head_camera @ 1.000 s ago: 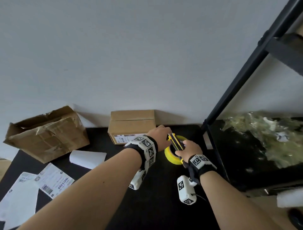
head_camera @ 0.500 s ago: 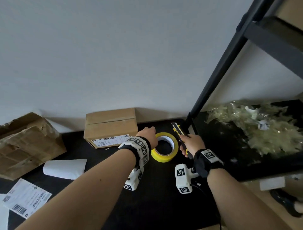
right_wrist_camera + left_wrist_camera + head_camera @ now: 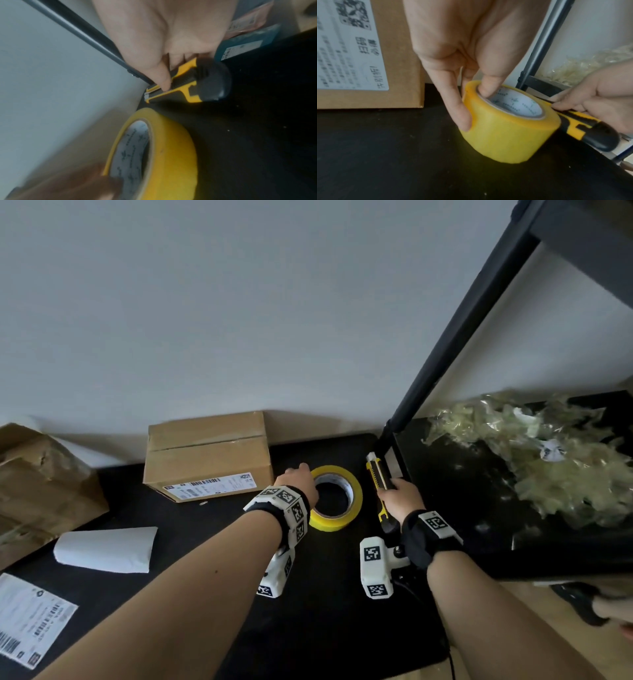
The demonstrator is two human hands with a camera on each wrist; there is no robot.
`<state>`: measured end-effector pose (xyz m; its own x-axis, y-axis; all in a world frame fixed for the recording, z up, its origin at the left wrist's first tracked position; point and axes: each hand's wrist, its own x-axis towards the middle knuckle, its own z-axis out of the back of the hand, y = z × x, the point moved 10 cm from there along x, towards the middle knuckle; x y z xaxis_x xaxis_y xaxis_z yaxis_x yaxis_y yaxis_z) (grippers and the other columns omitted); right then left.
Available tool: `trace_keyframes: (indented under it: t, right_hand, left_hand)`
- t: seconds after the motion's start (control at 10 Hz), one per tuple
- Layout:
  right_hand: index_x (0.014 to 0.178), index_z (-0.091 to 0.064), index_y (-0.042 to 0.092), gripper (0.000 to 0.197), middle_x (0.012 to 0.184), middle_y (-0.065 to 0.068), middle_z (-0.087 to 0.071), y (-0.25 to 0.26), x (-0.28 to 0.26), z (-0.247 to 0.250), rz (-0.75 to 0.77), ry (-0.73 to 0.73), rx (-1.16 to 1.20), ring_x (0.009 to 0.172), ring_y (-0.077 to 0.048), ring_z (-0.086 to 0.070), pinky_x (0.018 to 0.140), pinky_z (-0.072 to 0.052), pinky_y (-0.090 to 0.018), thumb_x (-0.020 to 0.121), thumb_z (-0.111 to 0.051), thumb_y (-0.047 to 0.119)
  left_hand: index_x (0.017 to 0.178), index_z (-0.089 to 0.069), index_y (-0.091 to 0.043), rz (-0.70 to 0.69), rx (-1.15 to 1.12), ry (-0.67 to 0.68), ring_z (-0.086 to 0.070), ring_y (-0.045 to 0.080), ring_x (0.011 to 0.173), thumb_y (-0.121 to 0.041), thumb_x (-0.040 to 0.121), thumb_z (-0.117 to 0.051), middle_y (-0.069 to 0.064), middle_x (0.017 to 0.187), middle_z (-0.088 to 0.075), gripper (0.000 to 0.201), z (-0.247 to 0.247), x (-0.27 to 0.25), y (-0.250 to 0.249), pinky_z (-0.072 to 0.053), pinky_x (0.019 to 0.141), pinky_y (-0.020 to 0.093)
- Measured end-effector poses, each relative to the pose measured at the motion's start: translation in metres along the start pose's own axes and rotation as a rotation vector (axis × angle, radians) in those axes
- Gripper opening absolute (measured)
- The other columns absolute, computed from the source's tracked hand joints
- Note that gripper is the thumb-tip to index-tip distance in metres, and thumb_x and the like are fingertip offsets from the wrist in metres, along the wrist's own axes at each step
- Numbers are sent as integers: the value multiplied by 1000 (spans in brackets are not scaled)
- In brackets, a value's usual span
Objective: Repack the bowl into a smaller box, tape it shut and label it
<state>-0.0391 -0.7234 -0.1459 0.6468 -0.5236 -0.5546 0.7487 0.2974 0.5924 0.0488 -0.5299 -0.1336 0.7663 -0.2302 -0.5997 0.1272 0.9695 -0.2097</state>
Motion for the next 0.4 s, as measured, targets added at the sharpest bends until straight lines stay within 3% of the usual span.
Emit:
trace_keyframes:
  t: [0.1, 0.2, 0.3, 0.4]
  right_hand:
    - [135, -52, 12, 44, 133, -11, -55, -1, 10, -10, 4, 17, -42, 121, -27, -53, 99, -42, -33, 92, -51, 3]
    - [135, -53, 15, 46, 136, -10, -54, 6, 17, -16, 16, 20, -79, 123, -28, -52, 106, -41, -39, 91, -47, 2]
    - [127, -59, 11, 38, 126, -12, -62, 17, 23, -25, 62, 36, -133, 115, -28, -57, 97, -45, -33, 91, -50, 6]
    - [128, -59, 9, 37, 130, -14, -58, 33, 19, -22, 74, 1, -187, 118, -29, -54, 96, -42, -31, 92, -47, 7]
  left_hand:
    - [132, -36, -7, 19, 0, -44, -54, 36, 115, -16, 94, -48, 17, 131, -44, 41, 4, 5, 1, -48, 87, 38]
    - [131, -37, -6, 24, -41, -84, -52, 37, 117, -14, 95, -45, 18, 132, -43, 38, 15, 8, 3, -46, 90, 38]
    - [133, -35, -6, 58, -85, -70, -50, 36, 119, -17, 95, -47, 18, 133, -43, 41, 16, 11, 9, -46, 91, 38]
    - [133, -33, -7, 28, -76, -90, -51, 36, 118, -20, 95, -47, 18, 133, -43, 43, 21, 7, 4, -45, 90, 39]
